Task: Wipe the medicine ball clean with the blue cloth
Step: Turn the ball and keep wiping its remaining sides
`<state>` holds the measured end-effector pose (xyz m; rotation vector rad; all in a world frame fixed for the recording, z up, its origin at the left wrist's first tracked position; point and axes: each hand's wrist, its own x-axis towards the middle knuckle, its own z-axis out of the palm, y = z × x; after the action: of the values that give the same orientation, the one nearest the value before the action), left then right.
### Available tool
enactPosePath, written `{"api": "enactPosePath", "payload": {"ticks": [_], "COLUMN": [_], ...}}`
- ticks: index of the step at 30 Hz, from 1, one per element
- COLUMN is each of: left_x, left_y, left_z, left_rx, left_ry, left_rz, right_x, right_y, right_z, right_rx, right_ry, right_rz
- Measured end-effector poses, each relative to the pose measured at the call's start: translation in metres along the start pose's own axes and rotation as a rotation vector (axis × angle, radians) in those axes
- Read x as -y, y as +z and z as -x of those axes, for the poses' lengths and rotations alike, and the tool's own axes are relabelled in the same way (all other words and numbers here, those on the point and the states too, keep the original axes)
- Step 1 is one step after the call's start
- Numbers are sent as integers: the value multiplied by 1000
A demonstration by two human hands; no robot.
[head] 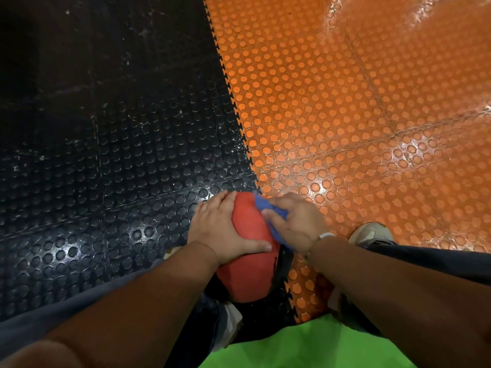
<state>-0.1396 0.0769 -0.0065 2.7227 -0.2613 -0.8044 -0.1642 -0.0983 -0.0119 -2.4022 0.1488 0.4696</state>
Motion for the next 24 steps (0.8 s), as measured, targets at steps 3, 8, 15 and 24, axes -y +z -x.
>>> {"api": "enactPosePath", "payload": {"ticks": [3,8,15,24], "left_x": [-6,-4,-14,-13], "left_y": [3,9,7,2], "left_z": [6,3,3,-5], "left_rx": [5,-38,-5,6], "left_ry": [-5,4,-18,-42], "left_rz": [7,40,13,58], "right_x": [-15,37,9,9], "right_y": [-5,7,-5,2], "right_z": [-14,-7,-31,-23], "right_rx": [-2,1,39,-122], "right_ry": [304,-172,133,177], "right_rz": [-65,64,2,-92]}}
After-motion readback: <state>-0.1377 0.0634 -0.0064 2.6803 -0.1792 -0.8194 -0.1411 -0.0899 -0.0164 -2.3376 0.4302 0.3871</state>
